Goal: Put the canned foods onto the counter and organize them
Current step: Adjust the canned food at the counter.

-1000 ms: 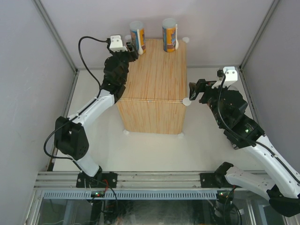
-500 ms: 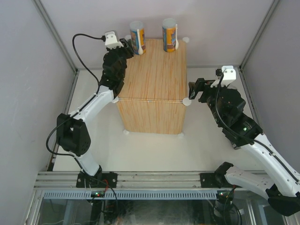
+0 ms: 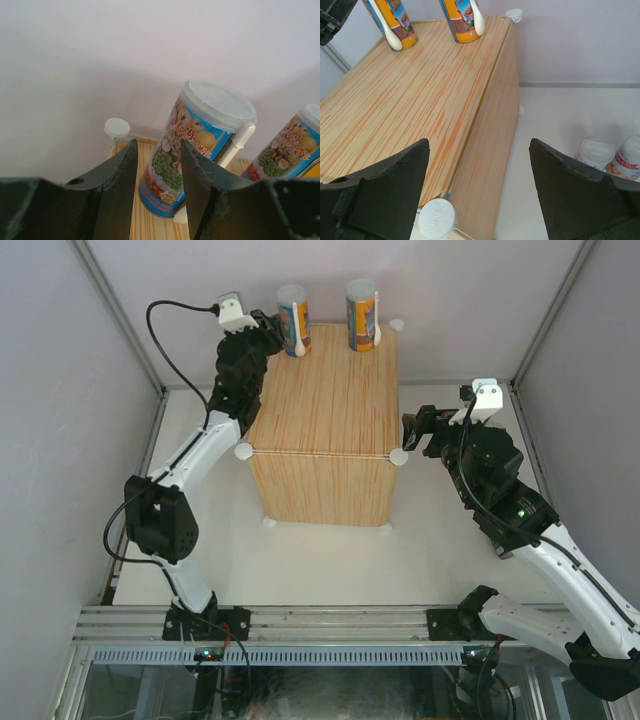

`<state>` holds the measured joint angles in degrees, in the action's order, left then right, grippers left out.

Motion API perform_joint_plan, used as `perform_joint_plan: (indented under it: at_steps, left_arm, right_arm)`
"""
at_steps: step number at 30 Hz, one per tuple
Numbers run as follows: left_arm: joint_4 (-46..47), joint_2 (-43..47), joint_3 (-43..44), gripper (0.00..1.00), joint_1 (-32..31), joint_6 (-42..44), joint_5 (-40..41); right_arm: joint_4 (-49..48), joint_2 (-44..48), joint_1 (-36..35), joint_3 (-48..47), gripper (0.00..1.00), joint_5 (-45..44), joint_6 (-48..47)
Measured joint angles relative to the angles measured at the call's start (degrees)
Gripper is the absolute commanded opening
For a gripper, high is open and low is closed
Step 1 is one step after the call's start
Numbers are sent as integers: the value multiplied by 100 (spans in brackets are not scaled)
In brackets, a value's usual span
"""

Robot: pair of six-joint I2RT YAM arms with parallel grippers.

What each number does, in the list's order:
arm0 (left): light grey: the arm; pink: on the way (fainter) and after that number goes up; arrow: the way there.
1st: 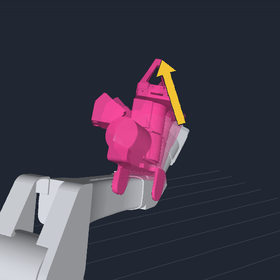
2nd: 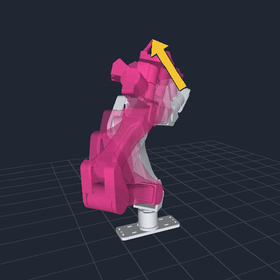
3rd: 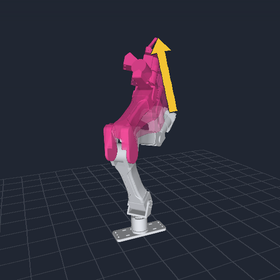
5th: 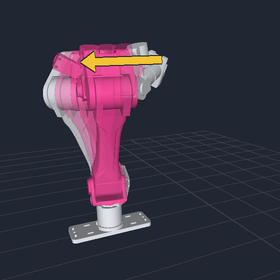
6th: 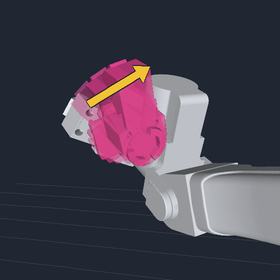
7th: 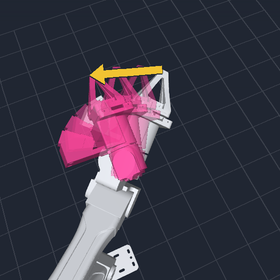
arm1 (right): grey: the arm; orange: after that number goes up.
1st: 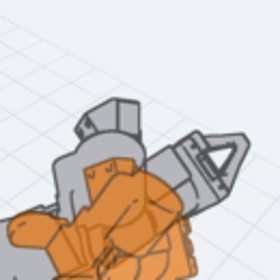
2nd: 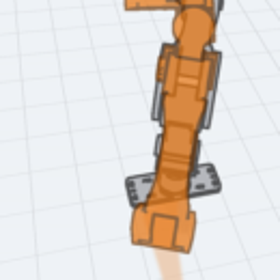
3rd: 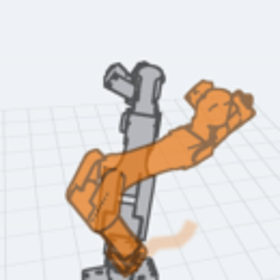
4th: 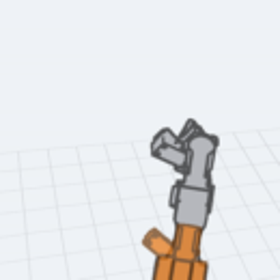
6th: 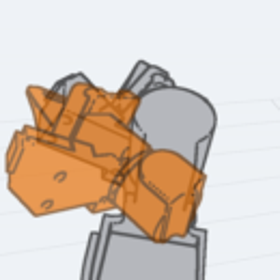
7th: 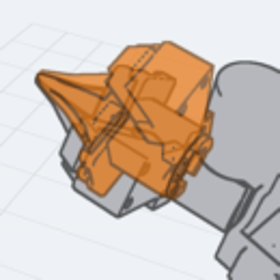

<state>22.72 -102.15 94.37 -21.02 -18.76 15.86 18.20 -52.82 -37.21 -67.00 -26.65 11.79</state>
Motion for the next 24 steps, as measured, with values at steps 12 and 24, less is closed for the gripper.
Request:
perform_joint_plan:
  at_steps: [12,24]
  left_arm:
    - [-367,-149,138,43,94,-181,-4]
    - [-640,-282,409,43,162,-223,-111]
  right_arm:
    - [-4,-4,0,0,80,0,2]
    - [-48,-101,0,0,80,2,2]
